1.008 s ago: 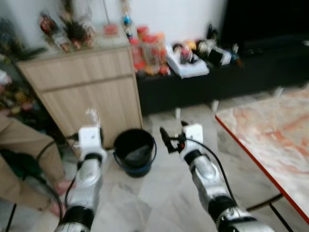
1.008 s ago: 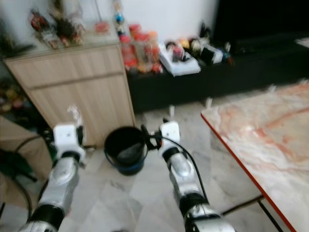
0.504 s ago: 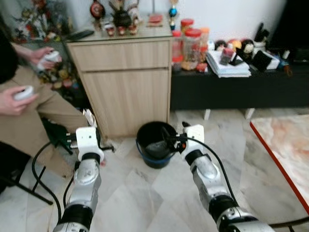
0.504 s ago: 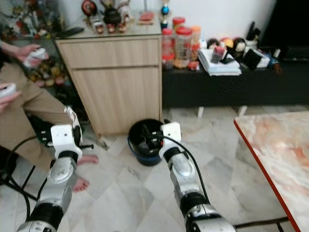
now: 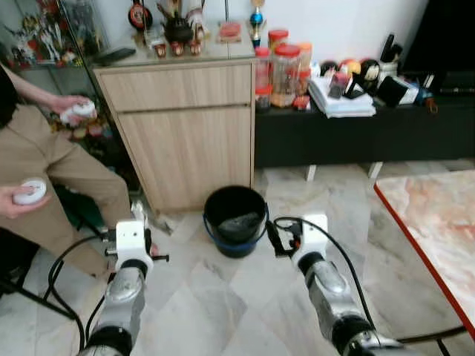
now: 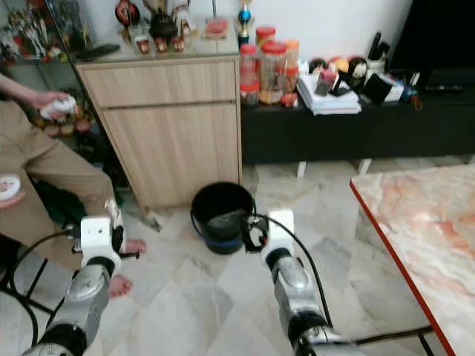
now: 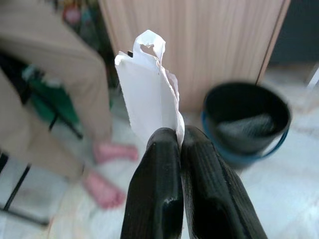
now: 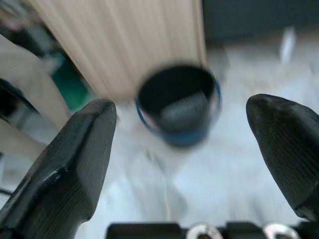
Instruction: Picking trash to rubbish bin
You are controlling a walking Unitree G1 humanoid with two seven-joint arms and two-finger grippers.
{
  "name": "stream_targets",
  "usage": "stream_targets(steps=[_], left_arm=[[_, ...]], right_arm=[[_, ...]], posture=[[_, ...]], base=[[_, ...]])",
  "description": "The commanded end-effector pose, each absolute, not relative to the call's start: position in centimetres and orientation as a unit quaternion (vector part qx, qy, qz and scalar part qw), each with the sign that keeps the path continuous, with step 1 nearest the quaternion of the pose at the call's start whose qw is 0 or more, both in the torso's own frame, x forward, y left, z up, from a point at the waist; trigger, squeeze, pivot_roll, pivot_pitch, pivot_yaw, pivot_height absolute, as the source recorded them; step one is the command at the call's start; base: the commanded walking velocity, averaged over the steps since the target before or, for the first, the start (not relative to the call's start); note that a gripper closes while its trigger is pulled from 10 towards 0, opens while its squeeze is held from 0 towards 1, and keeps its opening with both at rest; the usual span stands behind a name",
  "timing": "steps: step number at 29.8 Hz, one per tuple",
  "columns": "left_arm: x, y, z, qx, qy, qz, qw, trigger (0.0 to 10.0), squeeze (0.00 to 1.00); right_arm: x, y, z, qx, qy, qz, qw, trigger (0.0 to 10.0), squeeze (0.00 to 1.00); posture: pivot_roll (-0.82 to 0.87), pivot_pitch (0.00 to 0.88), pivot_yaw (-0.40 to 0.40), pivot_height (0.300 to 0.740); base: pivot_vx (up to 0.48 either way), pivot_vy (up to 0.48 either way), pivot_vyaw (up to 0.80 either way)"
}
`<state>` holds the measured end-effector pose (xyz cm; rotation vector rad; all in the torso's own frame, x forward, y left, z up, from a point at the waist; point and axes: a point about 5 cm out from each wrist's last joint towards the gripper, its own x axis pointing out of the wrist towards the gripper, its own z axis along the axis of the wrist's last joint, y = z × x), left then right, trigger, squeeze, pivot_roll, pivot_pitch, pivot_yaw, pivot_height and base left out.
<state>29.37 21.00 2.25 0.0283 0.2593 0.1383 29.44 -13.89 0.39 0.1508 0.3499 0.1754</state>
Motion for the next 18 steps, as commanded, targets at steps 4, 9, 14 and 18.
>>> stream_targets(steps=[4,9,14,18], left_arm=[[28.7,21.9,1.2,0.019,0.161,0.076,0.984,10.0,0.00],[25.2,23.0,-2.4,0.015,0.259,0.106,0.960,10.0,0.00],[21.2,23.2,-5.5,0.020,0.343,0.118,0.932,10.0,0.00],[19.1,23.7,-6.6,0.009,0.373,0.140,0.917,10.0,0.00]], right_arm=[[28.0,-15.4,-1.4,0.097,0.223,0.037,0.969,10.0,0.00],[23.4,-17.9,-5.2,0.108,0.328,-0.033,0.938,10.0,0.00],[20.8,-18.2,-6.9,0.108,0.374,-0.053,0.919,10.0,0.00],[19.5,-18.3,-7.6,0.105,0.396,-0.058,0.910,10.0,0.00]], posture=[[0.05,0.000,0.034,0.740],[0.05,0.000,0.034,0.740],[0.05,0.000,0.053,0.740],[0.05,0.000,0.055,0.740]], base=[[0.000,0.000,0.00],[0.289,0.000,0.00],[0.323,0.000,0.00],[0.335,0.000,0.00]])
